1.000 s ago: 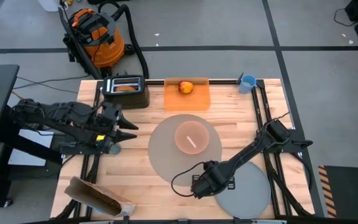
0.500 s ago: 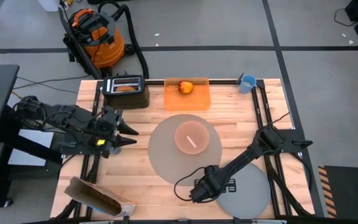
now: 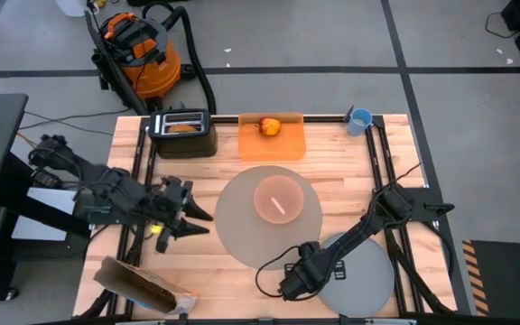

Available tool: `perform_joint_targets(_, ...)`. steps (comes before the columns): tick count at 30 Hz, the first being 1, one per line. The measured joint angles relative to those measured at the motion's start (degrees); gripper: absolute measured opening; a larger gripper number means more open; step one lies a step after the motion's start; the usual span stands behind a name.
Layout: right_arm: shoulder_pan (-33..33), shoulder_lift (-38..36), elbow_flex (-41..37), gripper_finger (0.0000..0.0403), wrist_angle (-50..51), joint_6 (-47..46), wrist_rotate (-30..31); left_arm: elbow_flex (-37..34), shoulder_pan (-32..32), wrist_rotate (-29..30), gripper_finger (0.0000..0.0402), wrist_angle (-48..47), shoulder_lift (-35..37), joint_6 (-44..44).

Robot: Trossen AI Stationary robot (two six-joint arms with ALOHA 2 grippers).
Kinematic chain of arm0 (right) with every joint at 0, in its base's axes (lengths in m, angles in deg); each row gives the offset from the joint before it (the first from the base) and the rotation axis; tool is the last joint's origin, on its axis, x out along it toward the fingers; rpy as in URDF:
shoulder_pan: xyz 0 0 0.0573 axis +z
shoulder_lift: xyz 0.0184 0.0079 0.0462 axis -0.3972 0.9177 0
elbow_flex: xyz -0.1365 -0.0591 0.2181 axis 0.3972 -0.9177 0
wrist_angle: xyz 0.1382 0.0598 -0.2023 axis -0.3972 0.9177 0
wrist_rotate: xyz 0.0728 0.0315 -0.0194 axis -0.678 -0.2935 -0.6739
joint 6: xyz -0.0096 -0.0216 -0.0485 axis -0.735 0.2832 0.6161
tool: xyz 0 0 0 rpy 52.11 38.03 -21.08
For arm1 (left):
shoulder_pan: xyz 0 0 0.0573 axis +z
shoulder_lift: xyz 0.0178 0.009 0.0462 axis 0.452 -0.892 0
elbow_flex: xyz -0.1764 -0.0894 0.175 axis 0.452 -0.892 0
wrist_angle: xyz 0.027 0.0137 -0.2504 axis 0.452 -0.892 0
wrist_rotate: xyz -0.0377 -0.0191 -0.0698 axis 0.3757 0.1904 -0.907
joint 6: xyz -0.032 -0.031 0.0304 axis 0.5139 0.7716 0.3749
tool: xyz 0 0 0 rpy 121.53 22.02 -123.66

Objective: Arrange a breakfast setting
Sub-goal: Put the blue plate on the gray placemat

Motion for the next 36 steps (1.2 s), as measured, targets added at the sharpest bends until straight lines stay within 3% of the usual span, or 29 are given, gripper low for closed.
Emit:
perform_joint_targets(19,-0.88,0.08,0.67,0.0041,0.23,-2.63,-3.87,0.0,-5.04,-0.11,0.0167,-0.43,-0.81,-1.31)
perform_joint_targets(31,-0.82,0.08,5.18,0.0013,2.85,-2.38,-3.21,0.0,-5.0,-0.07,0.0167,-0.47,-0.81,-2.99)
perform_joint_targets(36,-0.26,0.08,10.98,0.0013,5.53,0.75,-3.56,0.0,-5.0,-0.07,0.0167,-0.5,-0.59,-2.99)
